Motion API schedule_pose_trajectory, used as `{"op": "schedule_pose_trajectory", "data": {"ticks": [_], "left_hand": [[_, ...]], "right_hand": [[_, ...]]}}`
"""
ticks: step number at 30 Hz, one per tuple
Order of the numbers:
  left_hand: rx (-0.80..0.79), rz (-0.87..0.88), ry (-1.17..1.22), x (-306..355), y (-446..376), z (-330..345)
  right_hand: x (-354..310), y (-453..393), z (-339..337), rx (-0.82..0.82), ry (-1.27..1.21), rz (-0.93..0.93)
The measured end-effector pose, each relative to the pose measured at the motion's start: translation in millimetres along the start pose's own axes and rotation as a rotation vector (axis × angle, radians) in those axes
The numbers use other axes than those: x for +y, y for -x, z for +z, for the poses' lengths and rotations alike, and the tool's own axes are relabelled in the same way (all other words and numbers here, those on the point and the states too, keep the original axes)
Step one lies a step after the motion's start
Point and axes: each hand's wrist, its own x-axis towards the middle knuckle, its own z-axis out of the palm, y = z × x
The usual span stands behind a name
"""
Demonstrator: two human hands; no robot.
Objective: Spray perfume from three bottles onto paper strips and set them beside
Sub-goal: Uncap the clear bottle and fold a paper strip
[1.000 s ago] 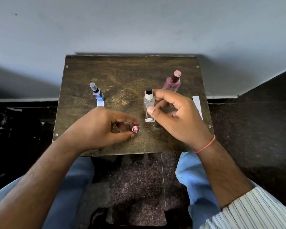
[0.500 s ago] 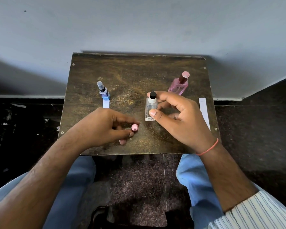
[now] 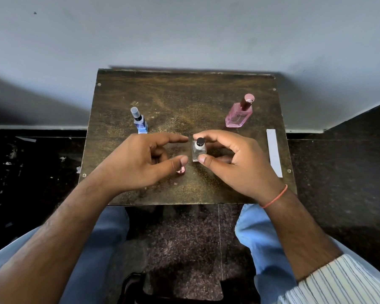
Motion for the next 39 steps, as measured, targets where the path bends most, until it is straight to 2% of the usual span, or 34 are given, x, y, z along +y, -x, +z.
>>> {"op": "schedule_pose_trajectory", "data": {"ticks": [3, 8, 14, 16, 19, 21, 24, 28, 34, 39], "left_hand": [[0.06, -0.017, -0.027, 2.8, -3.9, 1.9], [0.069, -0.083, 0.046, 5.5, -7.9, 7.3], [0.097, -0.14, 0.113, 9.8, -19.8, 10.5], [0.12, -0.159, 0.179, 12.0, -23.2, 11.8], [0.181, -0.179, 0.276, 17.8, -27.9, 14.9], [0.227, -0.204, 0.302, 22.5, -30.0, 17.4], [0.27, -0.257, 0.322, 26.7, -32.7, 20.9], [0.266, -0.278, 0.346, 30.2, -34.6, 22.0], [0.272, -0.271, 0.37, 30.8, -33.5, 19.3], [0.261, -0.261, 0.366, 33.8, -33.8, 15.9]], "right_hand": [[2.7, 0.4, -0.5, -0.007, 0.017, 0.007], [1.4, 0.8, -5.9, -0.04, -0.034, 0.059], [-0.6, 5.3, -46.5, -0.034, 0.088, 0.044], [3.7, 8.6, -67.4, 0.049, 0.197, 0.08], [18.2, 12.4, -98.6, 0.296, 0.396, 0.206], [26.7, 15.4, -113.8, 0.365, 0.501, 0.319], [36.9, 20.7, -124.5, 0.267, 0.565, 0.517], [41.4, 21.8, -127.1, 0.179, 0.485, 0.663], [47.4, 21.2, -131.4, 0.24, 0.393, 0.703], [47.1, 20.5, -127.8, 0.224, 0.324, 0.714]]}}
